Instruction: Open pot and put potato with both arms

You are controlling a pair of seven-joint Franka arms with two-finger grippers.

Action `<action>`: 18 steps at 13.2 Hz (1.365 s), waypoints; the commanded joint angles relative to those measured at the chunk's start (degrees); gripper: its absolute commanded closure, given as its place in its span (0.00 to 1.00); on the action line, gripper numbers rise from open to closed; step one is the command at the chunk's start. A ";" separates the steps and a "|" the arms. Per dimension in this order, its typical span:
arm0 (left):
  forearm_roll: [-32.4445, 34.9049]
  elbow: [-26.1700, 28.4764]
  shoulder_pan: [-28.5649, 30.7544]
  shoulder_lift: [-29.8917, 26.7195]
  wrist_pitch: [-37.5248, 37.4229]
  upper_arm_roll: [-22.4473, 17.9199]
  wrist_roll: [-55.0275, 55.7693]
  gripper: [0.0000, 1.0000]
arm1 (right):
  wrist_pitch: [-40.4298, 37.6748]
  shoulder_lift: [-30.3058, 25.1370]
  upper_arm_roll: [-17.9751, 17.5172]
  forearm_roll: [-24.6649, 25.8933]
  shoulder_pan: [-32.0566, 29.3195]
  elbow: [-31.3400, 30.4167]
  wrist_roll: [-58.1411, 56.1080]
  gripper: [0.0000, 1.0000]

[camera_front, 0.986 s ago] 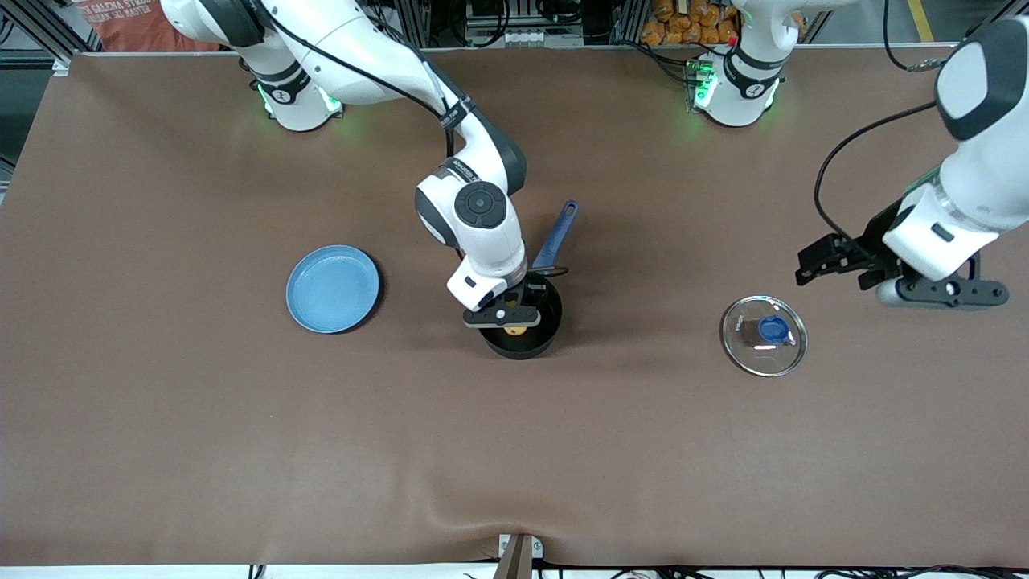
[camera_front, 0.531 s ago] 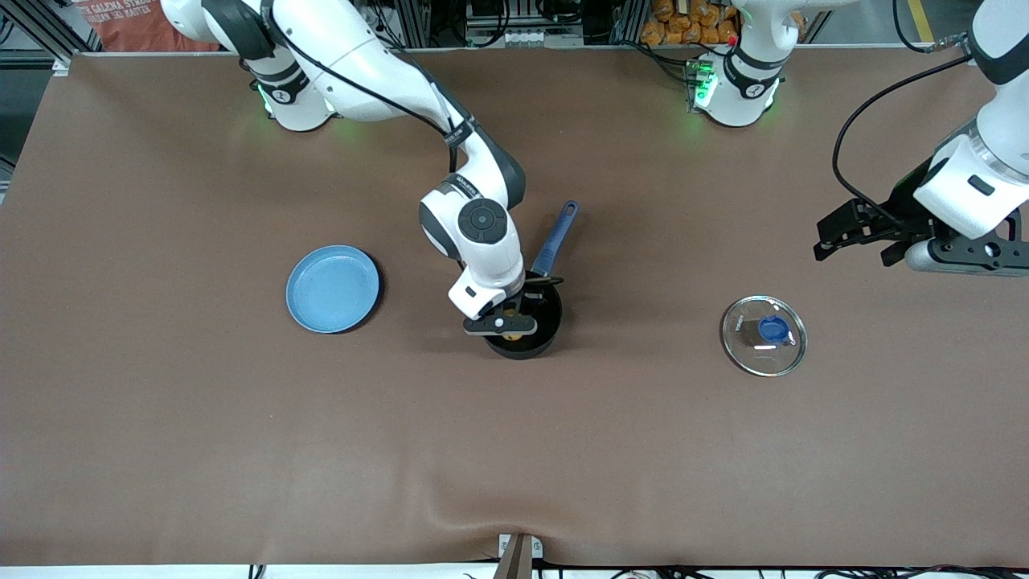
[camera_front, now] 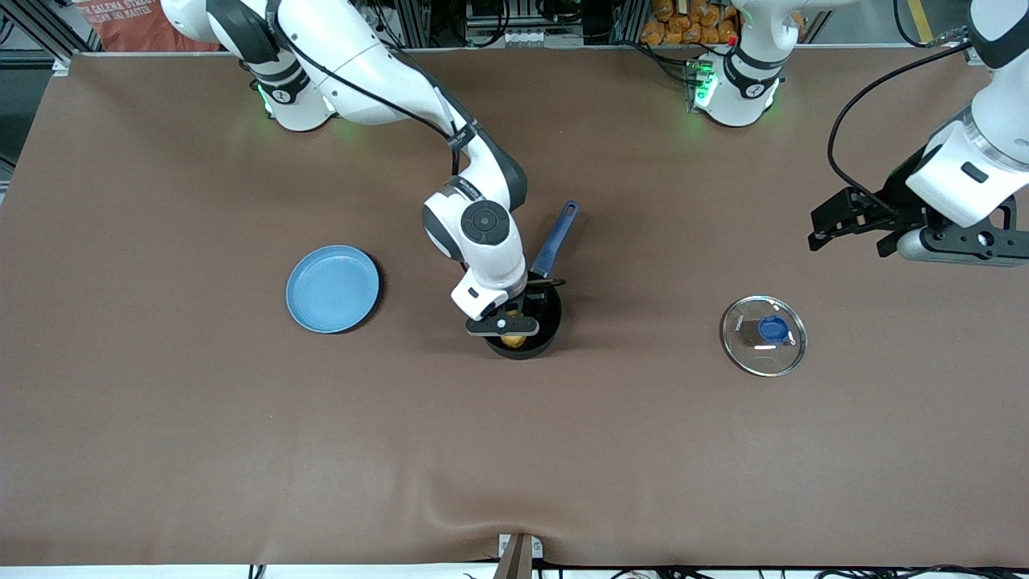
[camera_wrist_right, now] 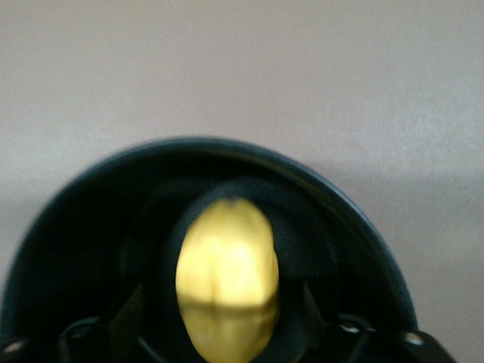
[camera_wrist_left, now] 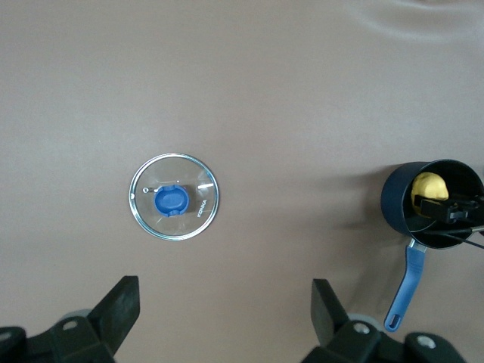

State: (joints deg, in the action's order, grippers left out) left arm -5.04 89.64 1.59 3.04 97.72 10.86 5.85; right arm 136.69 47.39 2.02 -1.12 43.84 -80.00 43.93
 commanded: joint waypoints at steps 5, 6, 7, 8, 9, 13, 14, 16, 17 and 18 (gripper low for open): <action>2.05 -0.70 0.26 -0.41 -1.31 1.09 1.44 0.00 | -21.07 -18.27 -0.26 0.33 -4.90 0.37 -0.59 0.00; 2.05 -0.70 0.26 -0.41 -1.22 1.09 1.44 0.00 | -25.55 -21.61 -0.70 0.33 -6.73 0.28 -4.52 0.00; 2.05 -0.61 0.26 -0.41 -1.22 1.09 1.44 0.00 | -29.86 -24.95 -1.22 0.33 -8.93 -0.07 -9.17 0.00; 2.05 -0.61 0.26 -0.41 -1.31 1.09 1.44 0.00 | -33.21 -27.77 -1.58 0.33 -11.30 -0.24 -12.78 0.00; 2.05 -0.70 0.26 -0.49 -1.31 1.09 1.44 0.00 | -36.37 -30.14 -1.67 0.33 -13.15 -0.86 -14.99 0.00; 2.05 -0.70 0.35 -0.67 -2.44 1.09 2.05 0.00 | -37.55 -40.95 -1.84 0.33 -22.19 -8.93 -26.67 0.00; 2.14 -0.78 0.52 -0.67 -2.54 1.00 2.15 0.00 | -38.59 -43.07 -1.84 0.33 -24.74 -10.34 -29.31 0.00; 2.05 -1.40 0.78 -0.41 -2.71 0.65 1.80 0.00 | -40.71 -46.33 -1.76 0.50 -28.70 -11.84 -33.71 0.00; 2.14 -1.49 0.96 -0.32 -2.80 0.39 1.80 0.00 | -40.89 -47.91 -1.76 0.59 -31.07 -12.72 -35.48 0.00; 2.14 -1.49 1.13 -0.32 -2.89 0.21 1.80 0.00 | -40.89 -49.40 -1.76 0.94 -33.01 -13.86 -37.41 0.00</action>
State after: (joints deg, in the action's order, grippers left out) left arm -4.81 89.10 2.14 3.04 96.38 11.00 6.74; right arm 95.29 2.86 1.79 -0.92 14.81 -89.01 9.59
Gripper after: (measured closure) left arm 0.000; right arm 0.000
